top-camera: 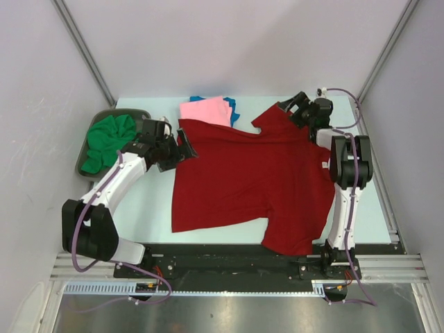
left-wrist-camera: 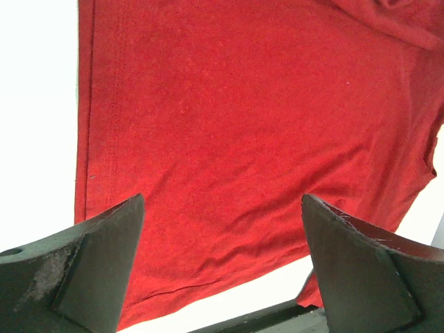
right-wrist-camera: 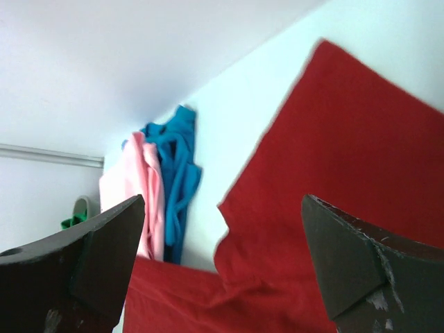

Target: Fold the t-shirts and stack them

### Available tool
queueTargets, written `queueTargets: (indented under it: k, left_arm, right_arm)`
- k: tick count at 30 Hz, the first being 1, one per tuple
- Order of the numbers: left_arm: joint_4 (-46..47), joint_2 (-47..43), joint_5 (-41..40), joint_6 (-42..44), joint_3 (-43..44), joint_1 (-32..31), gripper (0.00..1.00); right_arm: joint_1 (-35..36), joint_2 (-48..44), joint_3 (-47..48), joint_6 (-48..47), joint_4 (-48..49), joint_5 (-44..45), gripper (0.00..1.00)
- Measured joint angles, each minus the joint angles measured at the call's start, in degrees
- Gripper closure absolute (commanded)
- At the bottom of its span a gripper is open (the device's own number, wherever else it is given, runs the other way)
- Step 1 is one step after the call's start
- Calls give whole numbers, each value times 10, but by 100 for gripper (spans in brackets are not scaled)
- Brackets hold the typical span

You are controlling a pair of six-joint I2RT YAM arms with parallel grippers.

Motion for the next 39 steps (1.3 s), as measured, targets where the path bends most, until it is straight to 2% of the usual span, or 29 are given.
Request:
queueTargets:
  k: [4,8,13,28,39]
  left_arm:
    - [3,19,-5,9,0,1,0]
    - [4,29,-9,9,0,5,0]
    - [4,37,-10,12,0,11,0]
    - [16,63,3,12,0,13,0]
    - [21,73,9,12,0,14,1]
  right_arm:
    - [7,60,105,5,10,-23,0]
    - [19,116,237,-14,-32,-25,0]
    - [39,155,324,-28,-72,-26,0]
    - [49,165,294,-21,-118,-82,0]
    - [49,198,310,-32,-194,-82,0]
